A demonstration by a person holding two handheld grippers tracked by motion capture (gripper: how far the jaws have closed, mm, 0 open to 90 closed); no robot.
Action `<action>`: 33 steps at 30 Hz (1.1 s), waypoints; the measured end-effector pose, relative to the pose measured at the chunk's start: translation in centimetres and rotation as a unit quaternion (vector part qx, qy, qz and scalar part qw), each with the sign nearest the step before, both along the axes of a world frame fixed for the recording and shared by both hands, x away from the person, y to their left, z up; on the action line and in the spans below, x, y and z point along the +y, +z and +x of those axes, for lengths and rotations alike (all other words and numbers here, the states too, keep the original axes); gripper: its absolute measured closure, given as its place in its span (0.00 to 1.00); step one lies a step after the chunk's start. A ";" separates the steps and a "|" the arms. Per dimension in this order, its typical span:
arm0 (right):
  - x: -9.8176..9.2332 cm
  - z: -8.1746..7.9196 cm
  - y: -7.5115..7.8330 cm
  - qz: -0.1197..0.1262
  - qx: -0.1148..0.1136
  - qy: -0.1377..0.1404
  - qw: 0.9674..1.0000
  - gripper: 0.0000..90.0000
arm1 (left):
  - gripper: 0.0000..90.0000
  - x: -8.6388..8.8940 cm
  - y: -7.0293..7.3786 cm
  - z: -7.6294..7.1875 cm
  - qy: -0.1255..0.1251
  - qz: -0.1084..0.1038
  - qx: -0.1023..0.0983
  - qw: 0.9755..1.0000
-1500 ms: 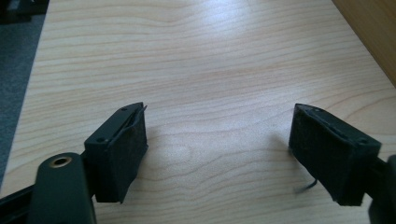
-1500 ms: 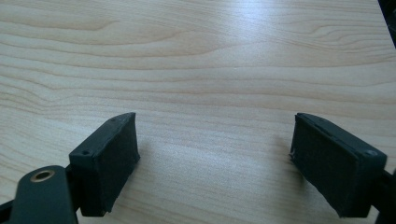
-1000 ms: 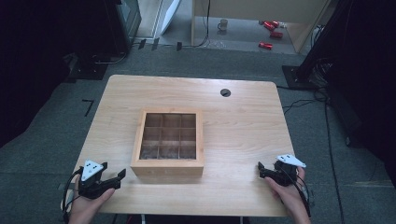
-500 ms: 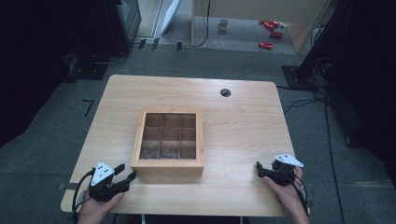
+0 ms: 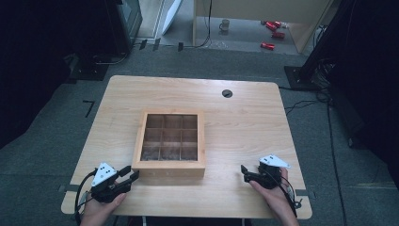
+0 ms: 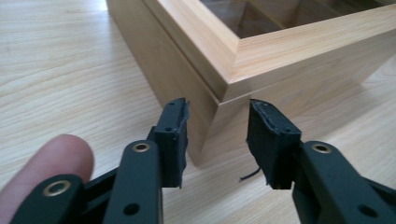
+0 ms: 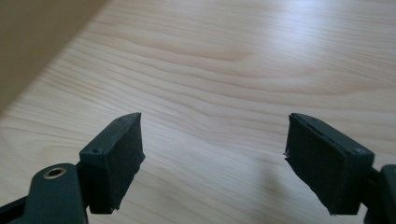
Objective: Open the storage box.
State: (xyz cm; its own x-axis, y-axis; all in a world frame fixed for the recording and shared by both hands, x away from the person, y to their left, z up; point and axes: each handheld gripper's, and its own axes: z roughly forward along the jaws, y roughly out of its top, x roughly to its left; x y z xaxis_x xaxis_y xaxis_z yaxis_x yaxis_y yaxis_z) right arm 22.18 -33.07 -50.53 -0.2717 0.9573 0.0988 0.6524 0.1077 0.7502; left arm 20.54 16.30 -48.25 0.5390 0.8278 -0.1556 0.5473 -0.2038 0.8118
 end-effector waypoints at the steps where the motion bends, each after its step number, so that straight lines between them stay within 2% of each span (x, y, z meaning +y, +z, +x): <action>1: 0.5 0.0 0.2 0.007 -0.002 0.007 1.000 0.21 | 0.67 0.0 0.0 0.0 -0.003 -0.003 0.001 1.000; 3: 2.3 -0.2 1.0 0.010 -0.008 0.028 1.000 0.21 | 0.70 0.0 0.0 0.0 -0.007 -0.005 0.000 1.000; 4: 2.3 -0.2 1.0 0.010 -0.008 0.028 1.000 0.21 | 0.71 0.0 0.0 0.0 -0.007 -0.005 0.000 1.000; 7: 4.4 -0.2 1.8 0.015 -0.016 0.055 0.998 0.21 | 0.71 0.0 0.2 0.0 -0.009 -0.006 -0.003 1.000; 10: 5.1 -0.3 2.0 0.019 -0.017 0.064 0.998 0.21 | 0.71 0.0 0.2 0.0 -0.009 -0.008 -0.003 1.000; 11: 6.0 -0.3 2.2 0.022 -0.017 0.072 0.997 0.22 | 0.71 0.1 0.3 0.0 -0.008 -0.012 -0.004 1.000; 19: 8.2 -0.7 2.9 0.030 -0.025 0.093 0.995 0.21 | 0.72 0.1 0.4 0.1 -0.013 -0.009 -0.004 1.000; 22: 8.7 -1.0 3.2 0.058 -0.034 0.120 0.991 0.21 | 0.72 0.1 0.4 0.1 -0.014 -0.009 -0.005 1.000; 24: 8.9 -1.1 3.2 0.063 -0.034 0.127 0.989 0.21 | 0.72 0.1 0.4 0.2 -0.014 -0.009 -0.005 1.000; 25: 9.4 -1.3 3.4 0.073 -0.037 0.138 0.987 0.21 | 0.72 0.1 0.4 0.2 -0.013 -0.009 -0.004 1.000; 26: 9.6 -1.3 3.5 0.072 -0.039 0.143 0.986 0.21 | 0.71 0.1 0.4 0.2 -0.013 -0.010 -0.004 1.000; 33: 11.0 -1.4 3.5 0.071 -0.038 0.150 0.985 0.21 | 0.71 0.0 0.5 0.2 -0.012 -0.007 -0.005 1.000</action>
State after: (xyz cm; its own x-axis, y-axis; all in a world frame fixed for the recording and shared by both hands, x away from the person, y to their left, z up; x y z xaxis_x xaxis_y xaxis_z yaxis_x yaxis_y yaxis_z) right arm 20.81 -22.05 -47.07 -0.5528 0.8102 0.1947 0.5488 0.1782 0.8167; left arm 20.70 16.31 -47.77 0.5596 0.8128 -0.1621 0.5350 -0.2049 0.8196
